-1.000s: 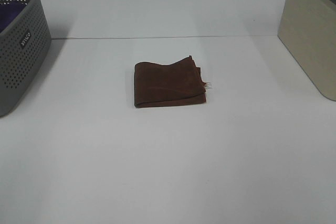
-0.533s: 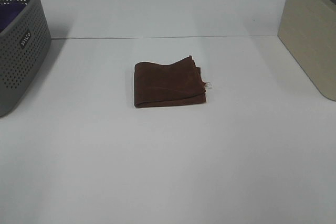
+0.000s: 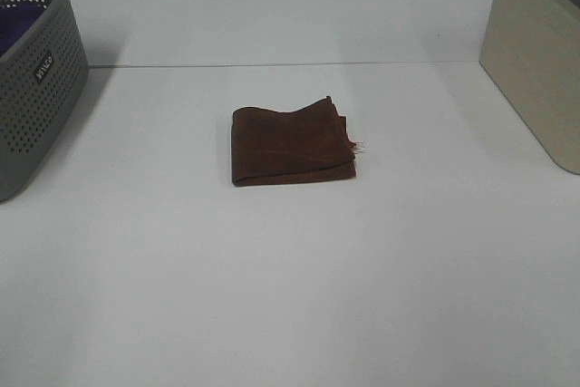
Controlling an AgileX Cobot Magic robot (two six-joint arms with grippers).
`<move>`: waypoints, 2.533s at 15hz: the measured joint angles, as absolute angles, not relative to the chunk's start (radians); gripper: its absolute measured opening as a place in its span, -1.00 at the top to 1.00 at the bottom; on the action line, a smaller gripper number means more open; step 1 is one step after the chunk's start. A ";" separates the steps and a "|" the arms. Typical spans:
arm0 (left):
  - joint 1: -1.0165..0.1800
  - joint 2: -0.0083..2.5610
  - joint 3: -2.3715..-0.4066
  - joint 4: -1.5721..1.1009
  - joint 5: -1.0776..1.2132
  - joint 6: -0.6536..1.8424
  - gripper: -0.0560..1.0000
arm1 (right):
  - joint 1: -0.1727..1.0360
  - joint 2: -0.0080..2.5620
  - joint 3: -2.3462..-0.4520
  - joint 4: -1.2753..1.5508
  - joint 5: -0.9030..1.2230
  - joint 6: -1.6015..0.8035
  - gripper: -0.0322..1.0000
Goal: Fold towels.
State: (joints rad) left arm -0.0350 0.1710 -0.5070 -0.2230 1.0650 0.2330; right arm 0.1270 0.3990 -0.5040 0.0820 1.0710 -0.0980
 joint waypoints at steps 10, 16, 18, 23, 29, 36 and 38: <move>-0.035 0.170 -0.507 -0.223 1.065 0.235 -0.46 | 0.127 0.398 -0.504 0.082 1.071 -0.098 -0.52; 0.056 -0.003 -0.507 -0.223 1.064 0.235 -0.46 | -0.021 0.186 -0.504 0.090 1.070 -0.098 -0.52; 0.039 -0.004 -0.507 -0.223 1.064 0.235 -0.46 | -0.022 0.098 -0.504 0.090 1.070 -0.098 -0.52; 0.016 -0.004 -0.507 -0.223 1.064 0.235 -0.46 | -0.022 0.011 -0.504 0.093 1.071 -0.098 -0.52; 0.016 -0.004 -0.507 -0.224 1.064 0.235 -0.46 | -0.022 -0.006 -0.504 0.093 1.071 -0.098 -0.52; 0.016 -0.004 -0.507 -0.224 1.064 0.235 -0.46 | -0.022 -0.006 -0.504 0.093 1.071 -0.098 -0.52; 0.016 -0.004 -0.507 -0.224 1.064 0.235 -0.46 | -0.022 -0.006 -0.504 0.093 1.071 -0.098 -0.52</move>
